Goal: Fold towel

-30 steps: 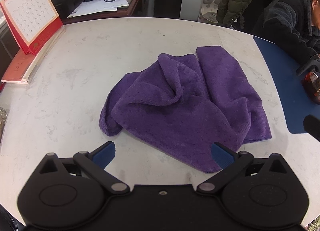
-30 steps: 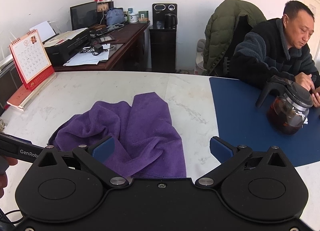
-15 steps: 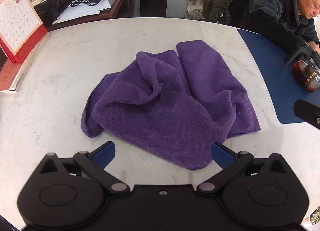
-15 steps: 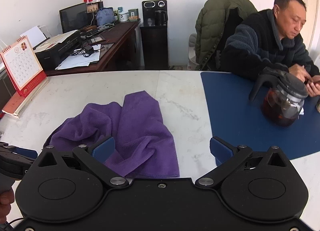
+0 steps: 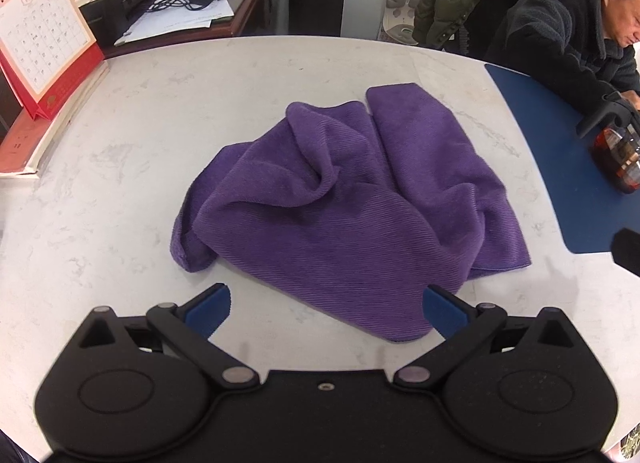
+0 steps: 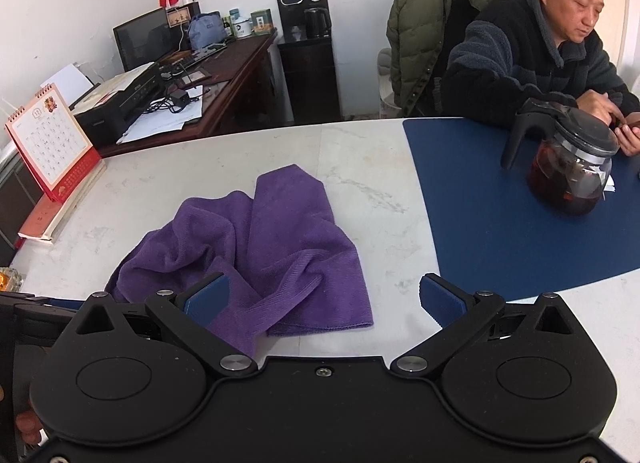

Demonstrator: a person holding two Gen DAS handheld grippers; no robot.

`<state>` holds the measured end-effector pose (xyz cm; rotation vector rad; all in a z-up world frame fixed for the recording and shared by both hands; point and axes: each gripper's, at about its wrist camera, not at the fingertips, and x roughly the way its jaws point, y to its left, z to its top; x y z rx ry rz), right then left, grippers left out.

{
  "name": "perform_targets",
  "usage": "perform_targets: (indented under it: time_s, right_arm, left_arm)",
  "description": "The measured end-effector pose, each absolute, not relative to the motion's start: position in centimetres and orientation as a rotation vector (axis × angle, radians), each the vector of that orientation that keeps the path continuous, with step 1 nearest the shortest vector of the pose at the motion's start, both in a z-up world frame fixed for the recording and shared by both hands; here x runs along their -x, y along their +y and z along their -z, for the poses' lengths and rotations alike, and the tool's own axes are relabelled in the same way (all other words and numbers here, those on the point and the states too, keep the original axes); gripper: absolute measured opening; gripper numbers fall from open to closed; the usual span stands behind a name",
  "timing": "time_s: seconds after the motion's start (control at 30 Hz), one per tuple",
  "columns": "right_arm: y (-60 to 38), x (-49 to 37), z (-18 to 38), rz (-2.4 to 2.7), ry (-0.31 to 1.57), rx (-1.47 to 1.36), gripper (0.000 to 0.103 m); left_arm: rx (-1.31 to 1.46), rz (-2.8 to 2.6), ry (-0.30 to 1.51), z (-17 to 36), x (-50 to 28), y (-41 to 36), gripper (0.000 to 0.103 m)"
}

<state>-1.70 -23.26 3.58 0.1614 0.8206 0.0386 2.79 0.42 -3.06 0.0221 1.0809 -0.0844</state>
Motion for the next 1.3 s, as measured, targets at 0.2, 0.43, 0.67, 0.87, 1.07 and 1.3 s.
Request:
perform_targets:
  time_s: [0.2,0.43,0.67,0.87,1.07,1.3]
  right_arm:
    - [-22.2,1.2,-3.8,-0.042,0.84,-0.201,0.103]
    - [-21.9,0.2,-4.7,-0.055,0.852,-0.242,0.103]
    - [-22.2,-0.5,-6.6,-0.088,0.809,-0.299,0.103]
    - [-22.5,-1.2,-8.0,-0.118,0.78,-0.348,0.103]
    - [-22.2,0.2,-4.6,-0.118,0.896,-0.467,0.103]
    - [-21.0,4.8,-3.5,-0.056,0.88,-0.539,0.103]
  left_arm:
    - [-0.023,0.077,1.075,3.6,-3.4,2.3,0.103]
    - [0.0,0.091,1.066,4.3,-4.0,4.1,0.103]
    - [0.024,0.089,1.08,4.5,-4.3,5.4,0.103]
    - [0.026,0.061,1.046,3.8,-4.2,5.2,0.103]
    - [0.069,0.043,1.047,3.5,-4.5,5.1,0.103]
    - [0.042,0.03,1.035,3.0,-5.0,4.3,0.103]
